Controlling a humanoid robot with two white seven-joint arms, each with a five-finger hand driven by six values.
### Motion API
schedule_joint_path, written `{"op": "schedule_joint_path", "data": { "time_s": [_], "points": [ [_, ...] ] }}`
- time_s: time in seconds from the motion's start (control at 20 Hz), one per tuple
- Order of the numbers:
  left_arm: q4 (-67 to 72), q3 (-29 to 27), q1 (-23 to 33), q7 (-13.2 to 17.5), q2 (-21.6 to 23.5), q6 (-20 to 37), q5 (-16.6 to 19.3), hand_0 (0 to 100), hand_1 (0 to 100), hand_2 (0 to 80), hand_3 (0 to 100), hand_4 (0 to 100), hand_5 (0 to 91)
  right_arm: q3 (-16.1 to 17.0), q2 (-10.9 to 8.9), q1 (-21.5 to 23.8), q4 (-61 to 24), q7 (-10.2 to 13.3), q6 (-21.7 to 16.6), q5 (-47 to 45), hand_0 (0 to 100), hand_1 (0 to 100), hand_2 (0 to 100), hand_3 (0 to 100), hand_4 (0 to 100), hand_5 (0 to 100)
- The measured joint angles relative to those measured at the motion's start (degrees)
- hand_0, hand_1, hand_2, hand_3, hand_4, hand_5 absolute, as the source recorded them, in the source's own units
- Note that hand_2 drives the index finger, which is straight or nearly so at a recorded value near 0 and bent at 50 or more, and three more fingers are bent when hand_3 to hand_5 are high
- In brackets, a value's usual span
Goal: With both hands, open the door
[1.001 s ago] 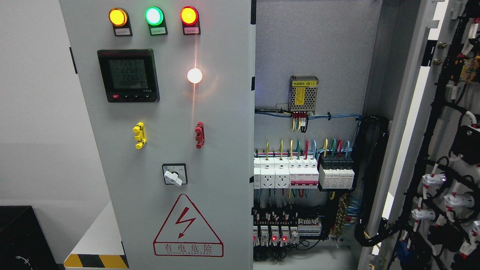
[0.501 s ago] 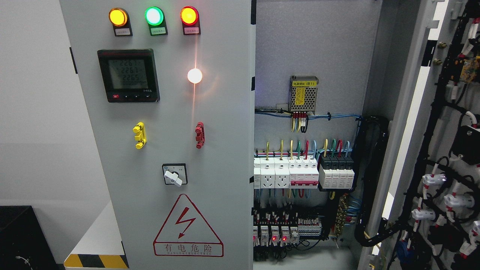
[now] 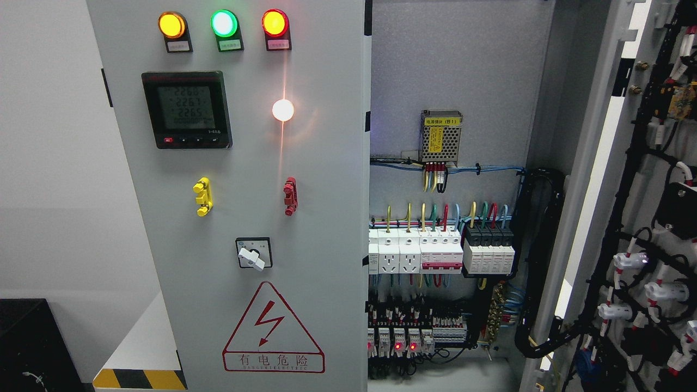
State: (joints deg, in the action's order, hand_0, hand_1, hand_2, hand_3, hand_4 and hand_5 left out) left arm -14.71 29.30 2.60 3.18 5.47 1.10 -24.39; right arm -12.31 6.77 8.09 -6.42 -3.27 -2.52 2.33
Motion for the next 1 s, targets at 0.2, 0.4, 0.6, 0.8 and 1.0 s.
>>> {"op": "schedule_joint_path", "data": {
  "time_s": [0.2,0.4,0.6,0.8,1.0],
  "points": [
    [4.56,-4.08,0.02,-0.64,-1.70,-0.02,4.64,0,0,0.0,0,0,0.0,0.00,0.00,0.00,0.00,0.00,0.00,0.00,19,0,0,0,0,0],
    [7.62,-7.33,0.01,-2.97,-2.83,-0.02,6.91,0,0,0.0,0,0,0.0,0.04,0.00,0.00,-0.40,0.00,0.00,-0.05,19,0,0,0,0,0],
    [10.61,-10.30,-0.23,-5.70,-4.04,-0.02,8.55,0,0,0.0,0,0,0.0,0.11,-0.07,0.07,-2.02,-0.01,0.00,-0.09,19,0,0,0,0,0],
    [12.75,-12.56,-0.32,-6.60,-4.86,-0.13,9.37,0,0,0.0,0,0,0.0,0.19,-0.28,1.32,-4.73,0.00,-0.01,-0.12,19,0,0,0,0,0],
    [14.26,-14.28,-0.29,-8.87,-5.49,-0.28,9.79,0,0,0.0,0,0,0.0,0.21,-0.51,4.23,-12.69,-0.01,0.00,-0.16,19,0,0,0,0,0]
  ]
}}
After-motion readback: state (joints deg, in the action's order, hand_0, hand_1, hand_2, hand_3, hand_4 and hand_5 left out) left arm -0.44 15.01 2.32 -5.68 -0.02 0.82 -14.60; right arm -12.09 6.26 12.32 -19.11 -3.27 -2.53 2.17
